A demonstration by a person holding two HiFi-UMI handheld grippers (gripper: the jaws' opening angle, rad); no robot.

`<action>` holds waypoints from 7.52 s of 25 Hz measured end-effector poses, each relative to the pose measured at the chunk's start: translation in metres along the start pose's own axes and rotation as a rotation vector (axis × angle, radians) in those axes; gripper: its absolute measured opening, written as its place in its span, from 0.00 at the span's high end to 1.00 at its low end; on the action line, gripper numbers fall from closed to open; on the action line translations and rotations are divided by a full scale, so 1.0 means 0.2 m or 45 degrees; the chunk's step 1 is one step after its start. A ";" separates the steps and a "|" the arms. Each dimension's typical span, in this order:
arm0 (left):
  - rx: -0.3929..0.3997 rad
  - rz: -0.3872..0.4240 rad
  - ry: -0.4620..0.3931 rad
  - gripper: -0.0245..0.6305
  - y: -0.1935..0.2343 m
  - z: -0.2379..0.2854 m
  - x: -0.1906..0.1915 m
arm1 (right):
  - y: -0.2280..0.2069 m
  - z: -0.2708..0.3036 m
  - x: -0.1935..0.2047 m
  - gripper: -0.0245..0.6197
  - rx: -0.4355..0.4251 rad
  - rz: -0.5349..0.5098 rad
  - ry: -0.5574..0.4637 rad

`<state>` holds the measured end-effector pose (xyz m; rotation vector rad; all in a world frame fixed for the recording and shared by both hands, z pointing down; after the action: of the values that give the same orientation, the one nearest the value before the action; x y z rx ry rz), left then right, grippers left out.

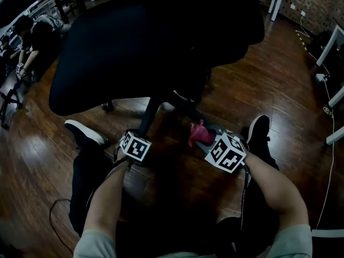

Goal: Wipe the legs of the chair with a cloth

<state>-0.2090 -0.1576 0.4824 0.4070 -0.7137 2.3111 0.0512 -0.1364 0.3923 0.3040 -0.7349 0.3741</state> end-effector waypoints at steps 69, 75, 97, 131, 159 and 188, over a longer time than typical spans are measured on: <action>0.296 -0.590 -0.715 0.95 -0.54 -0.58 -0.17 | -0.27 0.22 -0.05 0.77 0.010 0.496 -0.183; 0.337 -0.712 -0.724 0.71 -0.56 -0.56 -0.17 | -0.34 0.43 -0.20 0.77 0.114 0.525 -0.298; 0.084 -0.790 -0.538 0.88 -0.64 -0.37 -0.37 | -0.02 0.14 0.41 0.77 -0.422 0.540 0.319; -0.078 -0.841 -0.125 0.42 -0.65 0.13 -0.65 | -0.28 -0.13 0.29 0.77 -0.174 0.491 -0.024; 0.053 -0.534 -0.084 0.41 -0.49 0.11 -0.50 | -0.21 -0.06 0.22 0.77 -0.207 0.425 0.036; 0.018 -0.367 -0.152 0.69 -0.39 0.11 -0.46 | -0.24 -0.12 0.23 0.77 -0.151 0.403 0.016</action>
<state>-0.0867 -0.1692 0.4879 0.6166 -0.6493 2.0345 0.1173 -0.1587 0.4000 0.0723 -0.7912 0.6282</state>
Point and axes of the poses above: the fingertips, and each gripper's own axes: z forward along the fingers, y to its left, x out of its underside, the point moved 7 cm from there along -z, backward along the fingers, and after that the axes turned 15 degrees about z, right-handed, at the moved point
